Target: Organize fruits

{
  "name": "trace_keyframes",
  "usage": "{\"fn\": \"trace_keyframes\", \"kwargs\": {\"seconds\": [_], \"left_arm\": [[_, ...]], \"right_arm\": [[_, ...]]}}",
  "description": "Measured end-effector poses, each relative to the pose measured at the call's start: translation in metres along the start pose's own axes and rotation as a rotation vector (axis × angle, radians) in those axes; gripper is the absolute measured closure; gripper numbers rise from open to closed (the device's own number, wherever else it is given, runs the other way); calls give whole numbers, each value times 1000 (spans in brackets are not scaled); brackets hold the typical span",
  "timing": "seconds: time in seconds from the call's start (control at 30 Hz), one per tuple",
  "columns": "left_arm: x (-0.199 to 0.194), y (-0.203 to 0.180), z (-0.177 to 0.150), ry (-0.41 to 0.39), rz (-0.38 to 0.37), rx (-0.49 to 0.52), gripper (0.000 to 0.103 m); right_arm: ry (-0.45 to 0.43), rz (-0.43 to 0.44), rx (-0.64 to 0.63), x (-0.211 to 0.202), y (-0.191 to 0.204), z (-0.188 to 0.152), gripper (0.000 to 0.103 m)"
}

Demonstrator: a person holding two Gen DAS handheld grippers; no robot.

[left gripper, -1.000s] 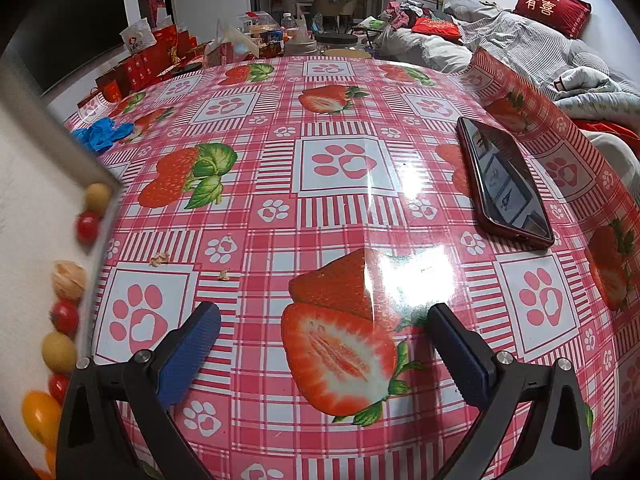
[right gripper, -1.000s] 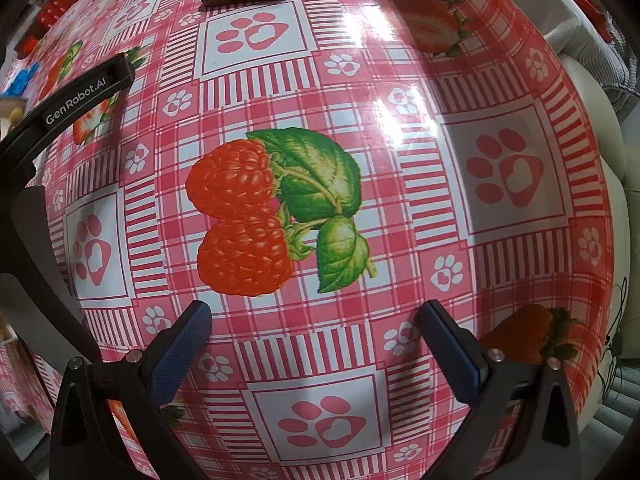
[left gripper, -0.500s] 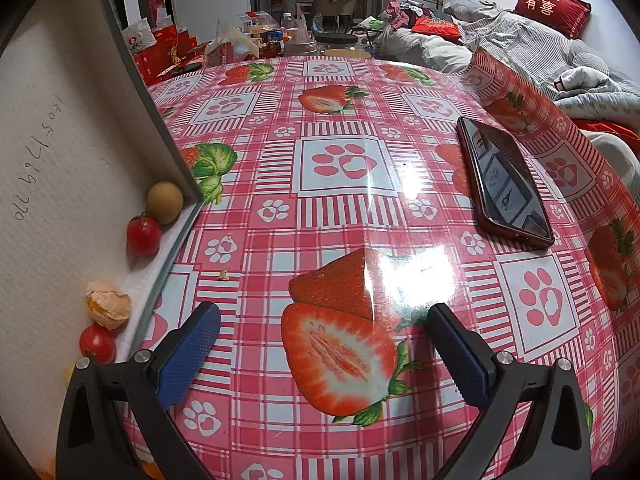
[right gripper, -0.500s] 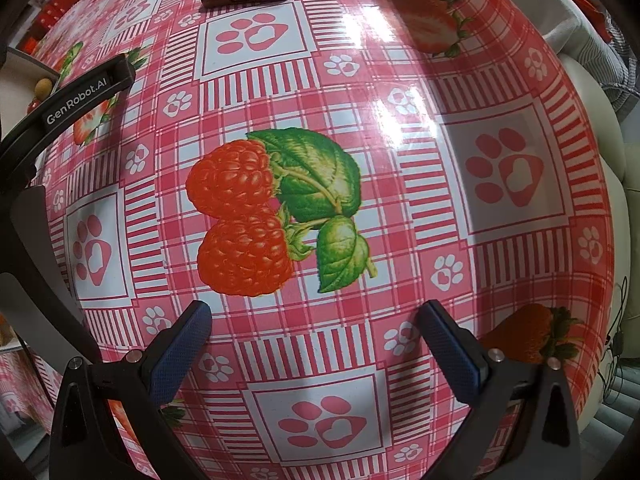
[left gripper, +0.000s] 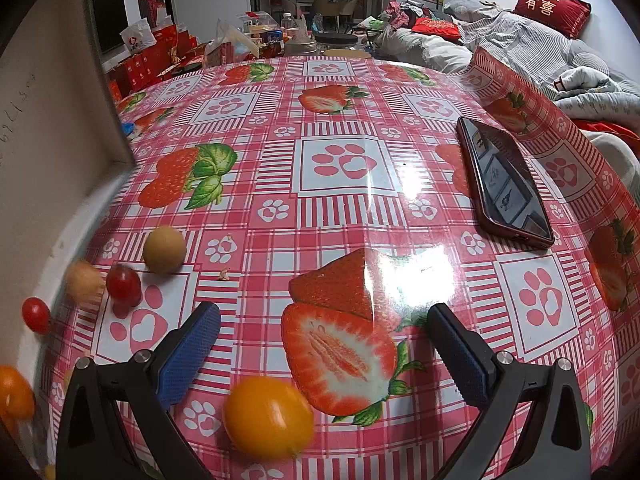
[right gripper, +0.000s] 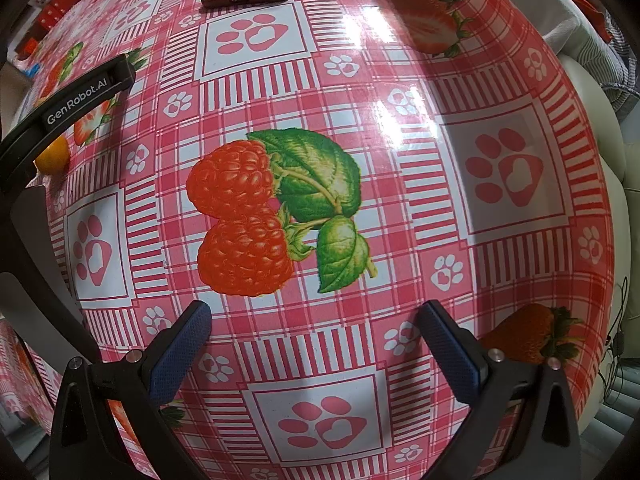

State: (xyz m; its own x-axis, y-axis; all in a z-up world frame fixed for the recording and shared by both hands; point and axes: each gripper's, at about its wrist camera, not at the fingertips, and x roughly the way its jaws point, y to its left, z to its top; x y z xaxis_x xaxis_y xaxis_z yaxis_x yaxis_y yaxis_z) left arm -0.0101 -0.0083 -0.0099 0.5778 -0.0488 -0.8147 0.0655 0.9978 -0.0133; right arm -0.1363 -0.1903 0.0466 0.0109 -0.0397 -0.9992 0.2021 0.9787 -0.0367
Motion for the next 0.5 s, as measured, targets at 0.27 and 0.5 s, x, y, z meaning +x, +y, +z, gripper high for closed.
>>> {"fn": "trace_keyframes", "kwargs": {"seconds": [0.27,0.5], "left_arm": [[0,0,0,0,0,0,0],[0,0,0,0,0,0,0]], "right_arm": [[5,0,1,0,0,1,0],[1,1,1,0,0,1,0]]}}
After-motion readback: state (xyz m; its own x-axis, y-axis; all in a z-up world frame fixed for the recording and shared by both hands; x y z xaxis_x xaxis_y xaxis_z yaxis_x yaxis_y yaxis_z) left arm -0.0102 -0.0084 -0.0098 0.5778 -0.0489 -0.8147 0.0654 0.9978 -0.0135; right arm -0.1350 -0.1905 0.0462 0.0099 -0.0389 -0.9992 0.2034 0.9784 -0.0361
